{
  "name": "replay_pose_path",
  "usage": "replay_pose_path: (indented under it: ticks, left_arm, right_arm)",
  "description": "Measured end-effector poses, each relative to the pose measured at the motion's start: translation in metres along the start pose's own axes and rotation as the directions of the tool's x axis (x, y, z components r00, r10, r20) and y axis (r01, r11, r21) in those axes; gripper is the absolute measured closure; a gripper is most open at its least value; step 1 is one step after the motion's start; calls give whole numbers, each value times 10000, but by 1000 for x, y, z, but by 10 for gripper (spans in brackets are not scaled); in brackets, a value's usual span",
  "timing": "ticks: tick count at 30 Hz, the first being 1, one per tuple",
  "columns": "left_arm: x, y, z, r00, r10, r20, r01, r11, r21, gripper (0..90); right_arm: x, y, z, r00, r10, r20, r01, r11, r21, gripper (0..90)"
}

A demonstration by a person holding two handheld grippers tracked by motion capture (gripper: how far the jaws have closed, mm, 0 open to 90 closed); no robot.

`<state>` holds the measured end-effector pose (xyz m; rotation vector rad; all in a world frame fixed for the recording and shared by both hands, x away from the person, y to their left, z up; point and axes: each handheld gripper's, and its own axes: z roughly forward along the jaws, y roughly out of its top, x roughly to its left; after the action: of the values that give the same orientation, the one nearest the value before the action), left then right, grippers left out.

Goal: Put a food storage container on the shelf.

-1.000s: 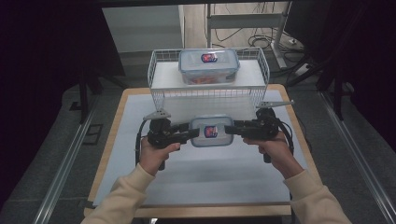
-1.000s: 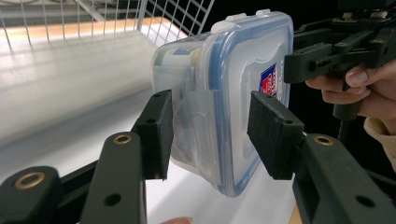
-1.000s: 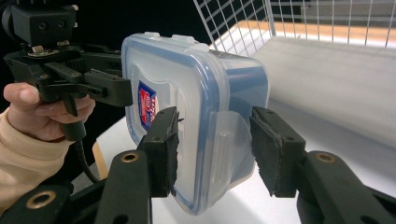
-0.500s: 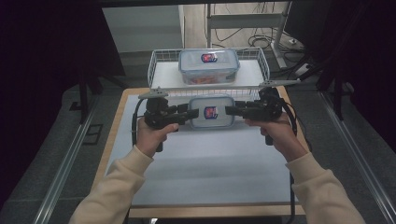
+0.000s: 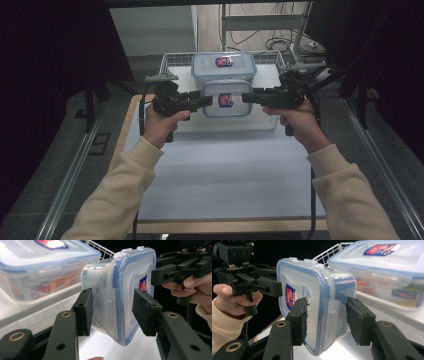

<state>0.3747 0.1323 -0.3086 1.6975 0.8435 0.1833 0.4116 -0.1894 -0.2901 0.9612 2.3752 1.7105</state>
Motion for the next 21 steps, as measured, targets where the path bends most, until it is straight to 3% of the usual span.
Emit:
replay_pose_path:
  ticks: [12, 21]
  left_arm:
    - [13, 26, -1, 9997, 236, -114, -237, 9997, -84, 525]
    - [28, 49, 4, 10000, 74, -60, -74, 9999, -135, 525]
  right_arm:
    - [-9, 30, 7, 9999, -103, -50, 103, 9999, 25, 524]
    - [-18, 53, 13, 9999, -123, 22, 123, 9999, 63, 524]
